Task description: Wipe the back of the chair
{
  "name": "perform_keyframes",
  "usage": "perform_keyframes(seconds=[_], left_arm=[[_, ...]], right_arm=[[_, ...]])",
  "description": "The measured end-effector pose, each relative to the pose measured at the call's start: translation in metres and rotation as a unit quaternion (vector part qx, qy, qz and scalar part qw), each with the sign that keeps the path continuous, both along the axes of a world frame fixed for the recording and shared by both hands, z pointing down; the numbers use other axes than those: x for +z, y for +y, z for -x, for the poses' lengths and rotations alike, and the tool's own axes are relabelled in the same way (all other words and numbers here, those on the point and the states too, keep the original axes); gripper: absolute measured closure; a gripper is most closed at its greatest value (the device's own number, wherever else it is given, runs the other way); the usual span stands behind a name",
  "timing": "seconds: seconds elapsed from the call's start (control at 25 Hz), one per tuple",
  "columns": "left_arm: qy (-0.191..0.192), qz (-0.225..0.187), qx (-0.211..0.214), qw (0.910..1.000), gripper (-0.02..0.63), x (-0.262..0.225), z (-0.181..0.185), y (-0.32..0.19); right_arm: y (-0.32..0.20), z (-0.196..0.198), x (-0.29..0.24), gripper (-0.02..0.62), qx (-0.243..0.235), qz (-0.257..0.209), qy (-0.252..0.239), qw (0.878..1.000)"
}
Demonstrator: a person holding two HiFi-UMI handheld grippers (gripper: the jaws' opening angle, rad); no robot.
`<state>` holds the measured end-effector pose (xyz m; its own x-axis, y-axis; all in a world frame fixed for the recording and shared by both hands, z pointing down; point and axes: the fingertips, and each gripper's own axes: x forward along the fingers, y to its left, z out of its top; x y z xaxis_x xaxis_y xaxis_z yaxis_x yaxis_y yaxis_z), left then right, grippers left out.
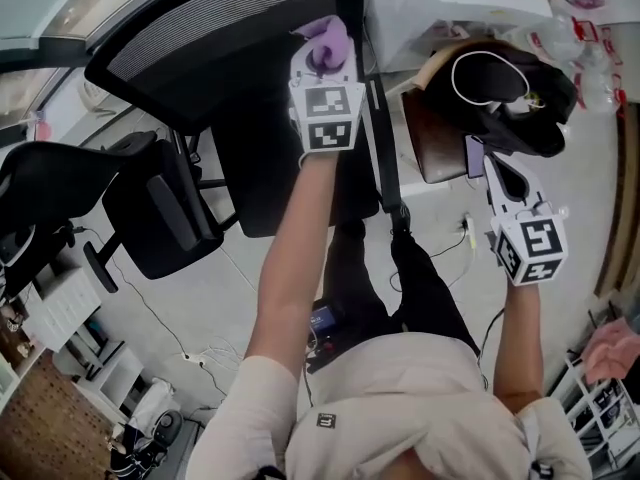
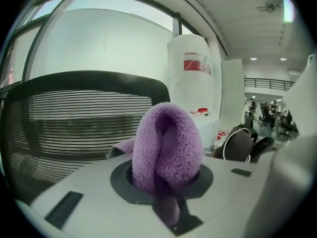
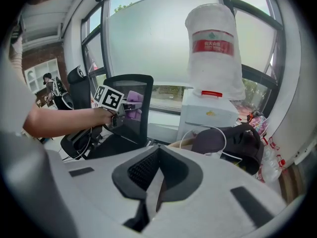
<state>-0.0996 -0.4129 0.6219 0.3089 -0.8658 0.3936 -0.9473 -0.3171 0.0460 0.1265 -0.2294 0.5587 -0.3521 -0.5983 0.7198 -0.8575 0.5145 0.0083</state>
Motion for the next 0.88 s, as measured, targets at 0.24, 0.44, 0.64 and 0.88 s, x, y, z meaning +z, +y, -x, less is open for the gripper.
perform_keyframes(seconds=[0.24,0.44,0.64,0.88], left_arm=[[-0.017,-0.003,0.004,0.9998,0.531,0.004,0.033,0.001],[-0.038,0.017,-0.062,0.9972,0.531,0.027,0.145,0.009],[-0.045,0.051,-0.214,0.9744,0.531,0.035,0.337,0.048],[-0.089,0.056,-0.205,0.9730,0.531,0.030,0.379,0.073]], right_arm=[[-0.012,0.034,-0.001,0.601,-0.025,-0.002,0.003,1.000],[-0.022,0.081,0.003,0.601,-0.058,0.001,0.002,0.998],[-0.034,0.131,0.004,0.601,-0.098,0.001,0.000,0.995],[-0.041,0.188,0.001,0.601,-0.138,-0.002,-0.007,0.990]])
